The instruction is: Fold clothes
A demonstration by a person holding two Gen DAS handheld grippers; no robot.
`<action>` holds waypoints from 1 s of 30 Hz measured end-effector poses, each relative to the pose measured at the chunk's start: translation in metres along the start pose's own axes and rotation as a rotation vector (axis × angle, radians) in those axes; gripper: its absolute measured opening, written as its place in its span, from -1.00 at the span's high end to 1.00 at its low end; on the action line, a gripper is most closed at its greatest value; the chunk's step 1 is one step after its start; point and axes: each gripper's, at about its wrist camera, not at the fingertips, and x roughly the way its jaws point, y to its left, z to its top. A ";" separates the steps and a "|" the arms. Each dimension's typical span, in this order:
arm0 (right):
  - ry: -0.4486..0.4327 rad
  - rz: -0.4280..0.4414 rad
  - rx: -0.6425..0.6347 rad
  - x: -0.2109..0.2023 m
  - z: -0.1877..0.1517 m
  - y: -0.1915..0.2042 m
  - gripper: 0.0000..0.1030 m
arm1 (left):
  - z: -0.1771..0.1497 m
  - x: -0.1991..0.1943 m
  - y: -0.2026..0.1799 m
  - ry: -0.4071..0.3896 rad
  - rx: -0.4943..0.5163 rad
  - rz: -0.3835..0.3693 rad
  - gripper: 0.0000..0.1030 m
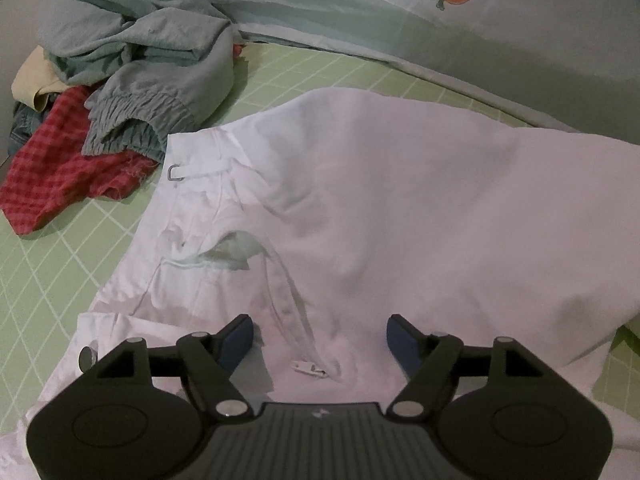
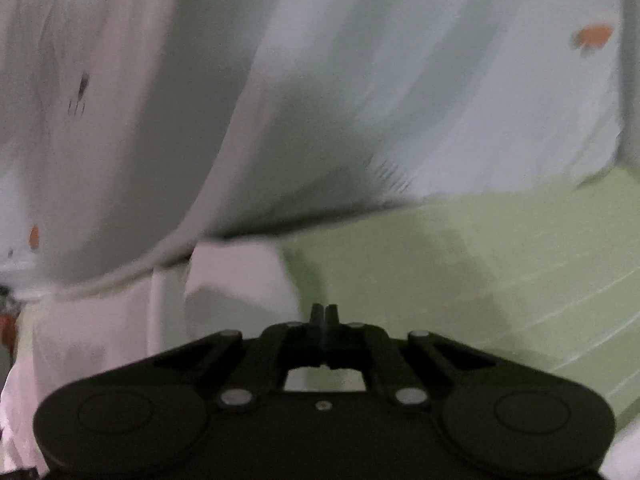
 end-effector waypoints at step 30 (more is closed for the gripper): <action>0.285 0.053 0.098 0.078 -0.034 0.020 0.95 | 0.003 0.002 -0.003 0.016 -0.012 0.008 -0.58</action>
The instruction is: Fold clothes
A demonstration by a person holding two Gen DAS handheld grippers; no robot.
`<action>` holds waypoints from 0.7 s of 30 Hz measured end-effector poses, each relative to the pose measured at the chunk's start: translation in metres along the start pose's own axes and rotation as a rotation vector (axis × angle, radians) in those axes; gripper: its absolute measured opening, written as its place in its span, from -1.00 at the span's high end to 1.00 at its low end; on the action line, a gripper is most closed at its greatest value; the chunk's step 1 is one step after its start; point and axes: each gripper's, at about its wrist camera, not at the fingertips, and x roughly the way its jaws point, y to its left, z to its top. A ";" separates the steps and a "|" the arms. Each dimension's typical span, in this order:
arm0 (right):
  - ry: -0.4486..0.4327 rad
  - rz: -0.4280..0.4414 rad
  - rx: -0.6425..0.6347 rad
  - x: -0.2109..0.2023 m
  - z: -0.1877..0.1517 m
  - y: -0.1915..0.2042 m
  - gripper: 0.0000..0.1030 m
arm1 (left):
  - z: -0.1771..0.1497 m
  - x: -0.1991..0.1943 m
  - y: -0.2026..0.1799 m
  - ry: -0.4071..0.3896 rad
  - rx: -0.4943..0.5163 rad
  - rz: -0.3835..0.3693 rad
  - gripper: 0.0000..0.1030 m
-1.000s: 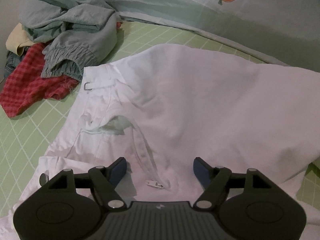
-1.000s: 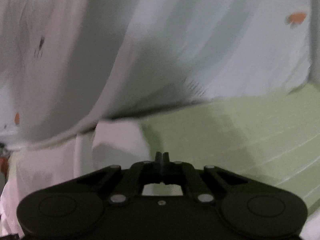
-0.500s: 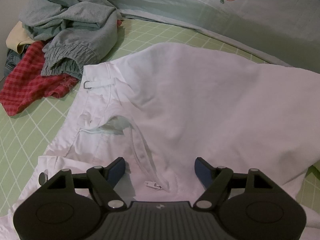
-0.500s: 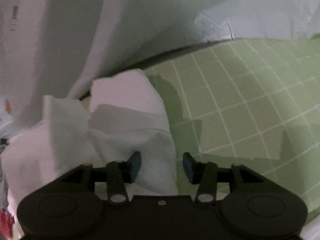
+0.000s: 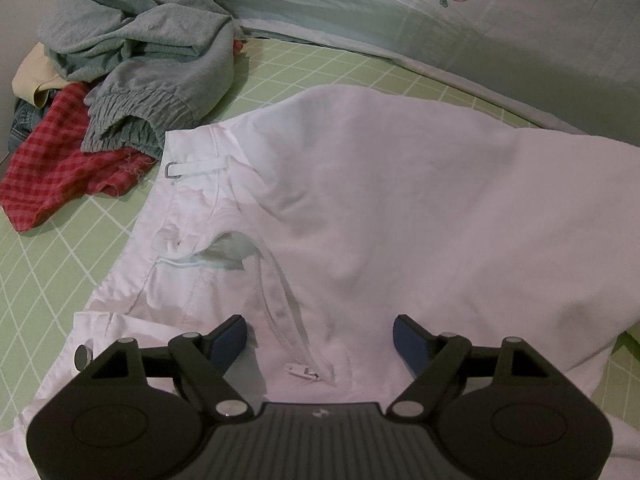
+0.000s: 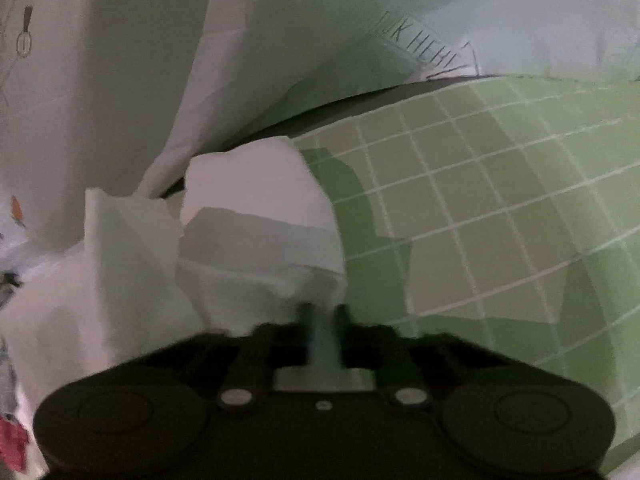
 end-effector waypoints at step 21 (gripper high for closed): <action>-0.055 0.053 0.149 -0.008 -0.001 -0.026 -0.03 | 0.000 0.000 -0.001 -0.005 0.004 0.002 -0.63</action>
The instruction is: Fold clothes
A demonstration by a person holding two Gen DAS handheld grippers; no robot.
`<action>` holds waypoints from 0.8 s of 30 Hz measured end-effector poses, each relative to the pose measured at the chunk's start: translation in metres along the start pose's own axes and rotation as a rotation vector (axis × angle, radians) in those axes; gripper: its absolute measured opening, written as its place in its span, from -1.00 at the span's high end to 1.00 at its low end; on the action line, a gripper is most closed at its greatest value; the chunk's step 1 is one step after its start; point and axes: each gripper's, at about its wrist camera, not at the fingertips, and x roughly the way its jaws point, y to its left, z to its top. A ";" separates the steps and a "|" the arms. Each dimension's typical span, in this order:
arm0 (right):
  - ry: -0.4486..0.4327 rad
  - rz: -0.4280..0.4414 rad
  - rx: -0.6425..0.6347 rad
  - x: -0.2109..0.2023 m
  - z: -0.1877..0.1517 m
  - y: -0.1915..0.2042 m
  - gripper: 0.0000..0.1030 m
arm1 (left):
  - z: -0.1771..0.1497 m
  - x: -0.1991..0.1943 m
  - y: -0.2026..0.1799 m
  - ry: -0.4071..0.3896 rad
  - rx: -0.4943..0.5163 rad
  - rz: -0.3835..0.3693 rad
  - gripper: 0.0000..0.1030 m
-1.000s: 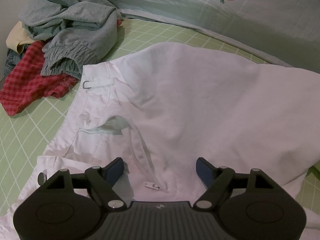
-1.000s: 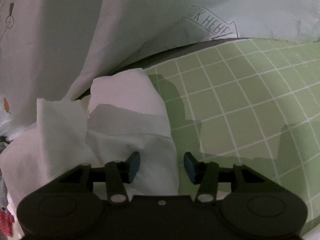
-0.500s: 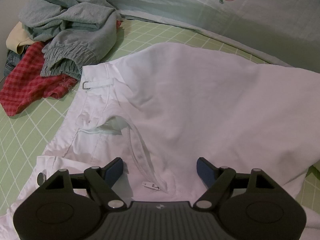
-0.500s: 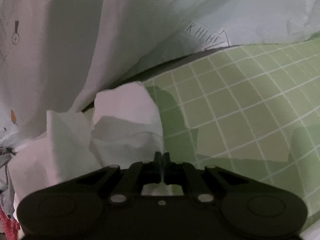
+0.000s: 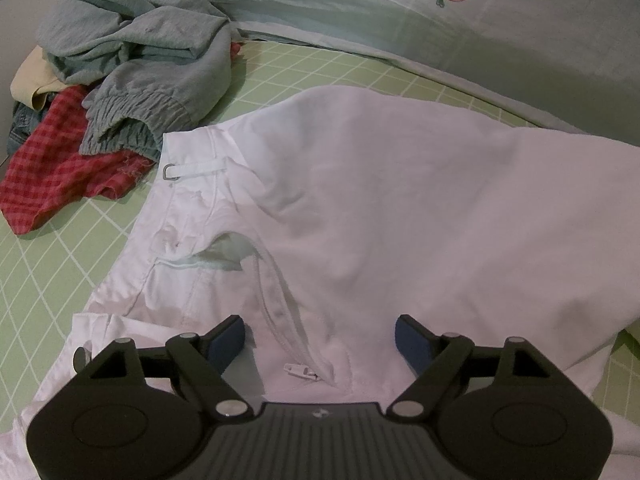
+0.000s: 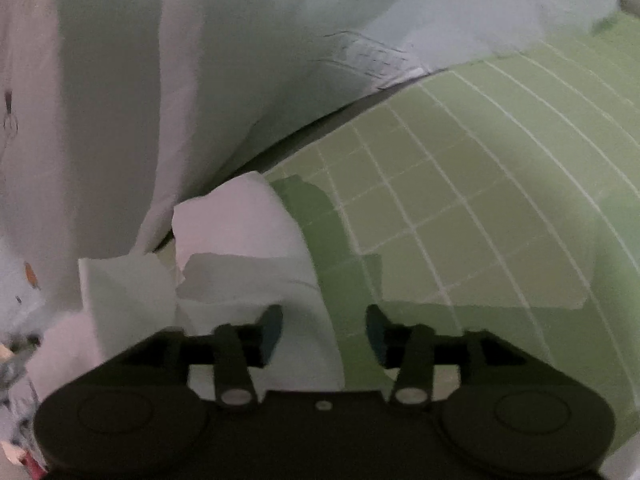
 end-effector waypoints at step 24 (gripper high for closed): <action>-0.647 -0.117 -0.181 -0.270 0.025 0.024 0.90 | 0.000 0.006 0.008 -0.005 0.034 -0.038 -0.93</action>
